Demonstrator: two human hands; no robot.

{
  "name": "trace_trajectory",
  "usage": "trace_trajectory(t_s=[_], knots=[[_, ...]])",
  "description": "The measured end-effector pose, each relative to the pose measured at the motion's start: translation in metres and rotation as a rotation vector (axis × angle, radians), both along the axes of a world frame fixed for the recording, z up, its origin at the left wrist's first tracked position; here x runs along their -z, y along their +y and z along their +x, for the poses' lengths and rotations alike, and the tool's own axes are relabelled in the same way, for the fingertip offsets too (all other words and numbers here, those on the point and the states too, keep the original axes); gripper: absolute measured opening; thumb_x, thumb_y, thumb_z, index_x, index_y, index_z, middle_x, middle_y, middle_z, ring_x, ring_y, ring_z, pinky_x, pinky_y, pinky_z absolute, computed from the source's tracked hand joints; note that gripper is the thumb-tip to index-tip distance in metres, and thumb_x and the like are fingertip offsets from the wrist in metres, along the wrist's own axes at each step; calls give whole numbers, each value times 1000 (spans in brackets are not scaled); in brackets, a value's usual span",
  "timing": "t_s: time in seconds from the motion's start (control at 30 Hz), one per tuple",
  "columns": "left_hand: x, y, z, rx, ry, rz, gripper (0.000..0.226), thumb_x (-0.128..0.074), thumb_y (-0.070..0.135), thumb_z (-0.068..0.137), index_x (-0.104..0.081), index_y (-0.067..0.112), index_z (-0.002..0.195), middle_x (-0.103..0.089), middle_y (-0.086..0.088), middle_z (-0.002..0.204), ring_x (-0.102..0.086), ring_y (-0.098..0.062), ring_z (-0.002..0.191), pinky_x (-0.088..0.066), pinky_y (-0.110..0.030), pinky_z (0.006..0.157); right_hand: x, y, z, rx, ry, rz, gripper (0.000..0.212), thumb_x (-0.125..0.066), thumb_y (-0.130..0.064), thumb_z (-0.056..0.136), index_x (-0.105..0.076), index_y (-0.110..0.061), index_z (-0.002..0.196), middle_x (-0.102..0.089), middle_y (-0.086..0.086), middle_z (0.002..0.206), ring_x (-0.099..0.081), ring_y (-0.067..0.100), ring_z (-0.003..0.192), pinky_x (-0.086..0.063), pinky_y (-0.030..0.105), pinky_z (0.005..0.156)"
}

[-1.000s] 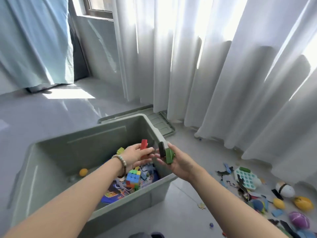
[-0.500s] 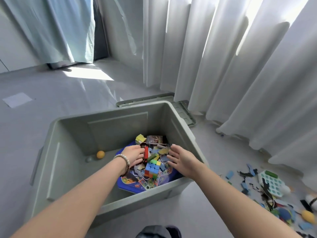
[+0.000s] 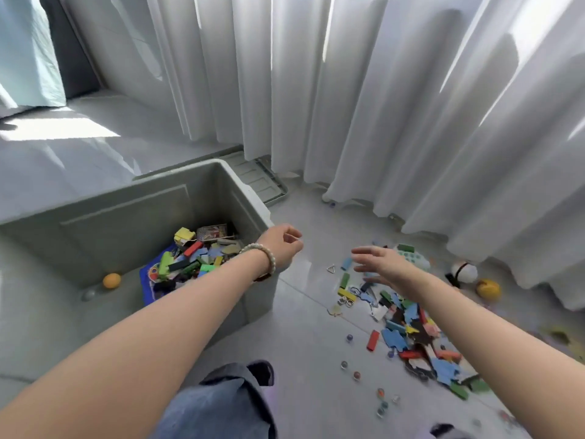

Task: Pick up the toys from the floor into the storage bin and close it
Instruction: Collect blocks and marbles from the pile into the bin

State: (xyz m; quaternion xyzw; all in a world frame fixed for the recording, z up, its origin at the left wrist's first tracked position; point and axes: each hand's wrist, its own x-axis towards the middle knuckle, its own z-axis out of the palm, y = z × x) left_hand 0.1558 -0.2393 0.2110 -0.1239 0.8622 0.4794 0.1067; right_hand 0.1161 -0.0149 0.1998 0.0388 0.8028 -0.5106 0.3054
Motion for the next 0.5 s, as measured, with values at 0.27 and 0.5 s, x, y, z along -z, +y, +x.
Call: trace_trajectory(t_s=[0.27, 0.5], knots=[[106, 102, 27, 421, -298, -273, 43, -60, 32, 87, -51, 16, 126, -56, -2, 127, -54, -20, 114, -42, -30, 97, 123, 110, 94, 155, -223, 154, 33, -68, -20, 85, -59, -15, 116, -56, 7, 119, -54, 20, 105, -46, 33, 83], [201, 135, 65, 535, -405, -336, 63, -65, 38, 83, -38, 24, 138, -39, -4, 140, -53, -23, 117, -42, -33, 102, 210, 140, 155, 266, -226, 217, 42, -76, -21, 76, -57, -24, 113, -44, 7, 128, -49, 20, 111, -41, 27, 89]])
